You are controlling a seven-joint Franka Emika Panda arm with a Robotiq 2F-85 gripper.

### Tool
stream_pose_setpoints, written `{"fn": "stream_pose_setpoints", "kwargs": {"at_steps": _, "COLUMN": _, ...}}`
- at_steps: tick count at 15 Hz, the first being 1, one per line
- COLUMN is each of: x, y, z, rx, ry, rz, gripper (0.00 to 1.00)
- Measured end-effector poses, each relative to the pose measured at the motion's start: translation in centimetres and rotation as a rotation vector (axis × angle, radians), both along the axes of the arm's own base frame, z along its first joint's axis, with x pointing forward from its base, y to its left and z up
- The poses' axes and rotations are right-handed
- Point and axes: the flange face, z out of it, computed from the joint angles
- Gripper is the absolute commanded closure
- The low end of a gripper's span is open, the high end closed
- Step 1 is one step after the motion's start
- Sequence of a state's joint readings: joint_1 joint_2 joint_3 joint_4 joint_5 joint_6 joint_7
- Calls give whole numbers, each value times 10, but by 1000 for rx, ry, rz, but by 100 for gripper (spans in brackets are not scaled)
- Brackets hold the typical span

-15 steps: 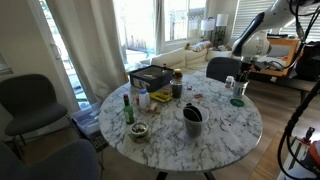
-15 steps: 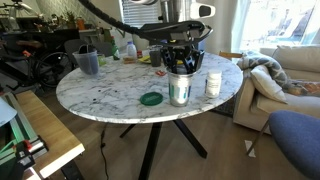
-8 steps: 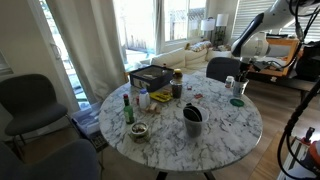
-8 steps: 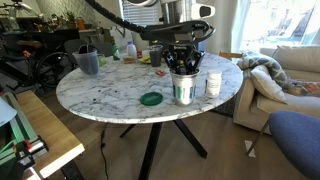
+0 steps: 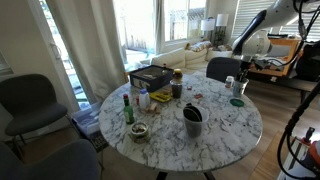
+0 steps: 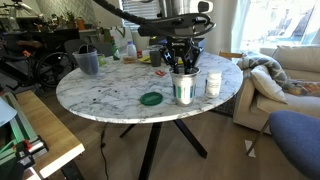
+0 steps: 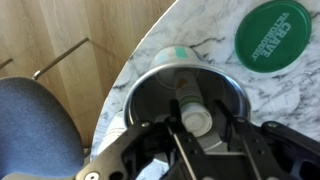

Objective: Remove the small bottle from the silver cup

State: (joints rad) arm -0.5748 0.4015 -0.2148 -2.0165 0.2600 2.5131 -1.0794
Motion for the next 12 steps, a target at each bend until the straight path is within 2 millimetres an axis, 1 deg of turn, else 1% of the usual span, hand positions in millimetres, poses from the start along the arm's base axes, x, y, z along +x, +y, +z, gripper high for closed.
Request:
{"fn": "stream_pose_setpoints", "kwargs": {"at_steps": 3, "x": -4, "y": 4, "z": 22, "rx": -4, "ry": -21, "rz": 15, "gripper": 88}}
{"fn": "stream_pose_setpoints", "kwargs": {"at_steps": 6, "x": -8, "y": 4, "z": 48, "rx": -10, "ry": -45, "rz": 13, "gripper": 88}}
{"fn": "stream_pose_setpoints", "kwargs": {"at_steps": 8, "x": -11, "y": 5, "z": 68, "rx": -12, "ry": -60, "rz": 21, "gripper": 88}}
{"fn": "stream_pose_setpoints", "kwargs": {"at_steps": 10, "x": -14, "y": 8, "z": 94, "rx": -18, "ry": -75, "rz": 35, "gripper": 88}}
{"fn": "stream_pose_setpoints", "kwargs": {"at_steps": 12, "x": -15, "y": 16, "z": 119, "rx": -18, "ry": -94, "rz": 65, "gripper": 88}}
